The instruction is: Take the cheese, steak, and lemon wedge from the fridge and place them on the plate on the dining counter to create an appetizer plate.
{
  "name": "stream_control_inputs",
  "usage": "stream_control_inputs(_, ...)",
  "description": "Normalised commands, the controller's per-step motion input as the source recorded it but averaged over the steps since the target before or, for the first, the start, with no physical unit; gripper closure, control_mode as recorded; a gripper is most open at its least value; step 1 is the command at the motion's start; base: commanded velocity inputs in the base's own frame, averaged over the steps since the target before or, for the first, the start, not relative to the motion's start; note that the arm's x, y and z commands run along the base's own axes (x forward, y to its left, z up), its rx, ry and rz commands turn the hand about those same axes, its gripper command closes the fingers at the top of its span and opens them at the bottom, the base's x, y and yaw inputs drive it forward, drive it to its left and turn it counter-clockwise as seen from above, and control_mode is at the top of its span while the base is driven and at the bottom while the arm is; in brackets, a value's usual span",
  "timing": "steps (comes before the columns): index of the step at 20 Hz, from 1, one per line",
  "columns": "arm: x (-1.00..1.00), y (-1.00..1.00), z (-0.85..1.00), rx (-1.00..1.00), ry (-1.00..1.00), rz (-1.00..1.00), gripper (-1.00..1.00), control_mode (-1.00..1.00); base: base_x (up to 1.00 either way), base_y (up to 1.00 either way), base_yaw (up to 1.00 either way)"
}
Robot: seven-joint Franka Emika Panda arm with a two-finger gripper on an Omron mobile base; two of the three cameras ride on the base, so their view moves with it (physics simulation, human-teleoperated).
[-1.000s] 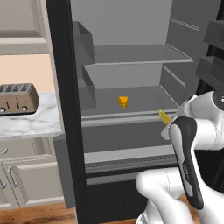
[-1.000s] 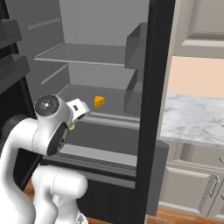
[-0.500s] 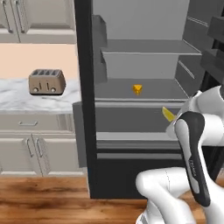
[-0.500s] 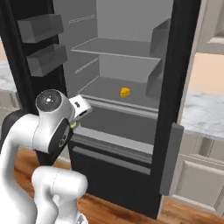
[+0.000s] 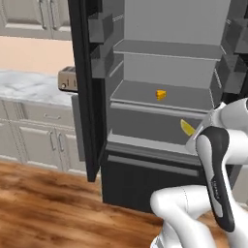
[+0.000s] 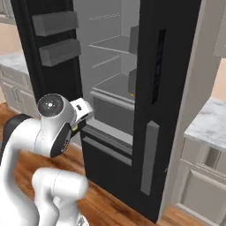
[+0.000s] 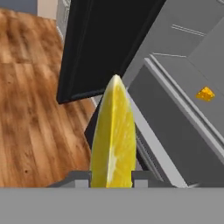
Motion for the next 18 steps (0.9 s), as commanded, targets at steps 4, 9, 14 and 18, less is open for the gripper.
stream_control_inputs(4, 0.00, 0.00, 0.00, 0.00, 0.00, 0.00, 1.00, 1.00, -0.38, 0.70, 0.42)
stream_control_inputs(9, 0.00, 0.00, 0.00, 0.00, 0.00, 0.00, 1.00, 1.00, -0.58, 0.58, 0.52)
stream_control_inputs(14, 0.00, 0.00, 0.00, 0.00, 0.00, 0.00, 1.00, 1.00, -0.86, 0.14, 0.65)
stream_control_inputs(18, 0.00, 0.00, 0.00, 0.00, 0.00, 0.00, 1.00, 1.00, -1.00, -0.11, 0.69)
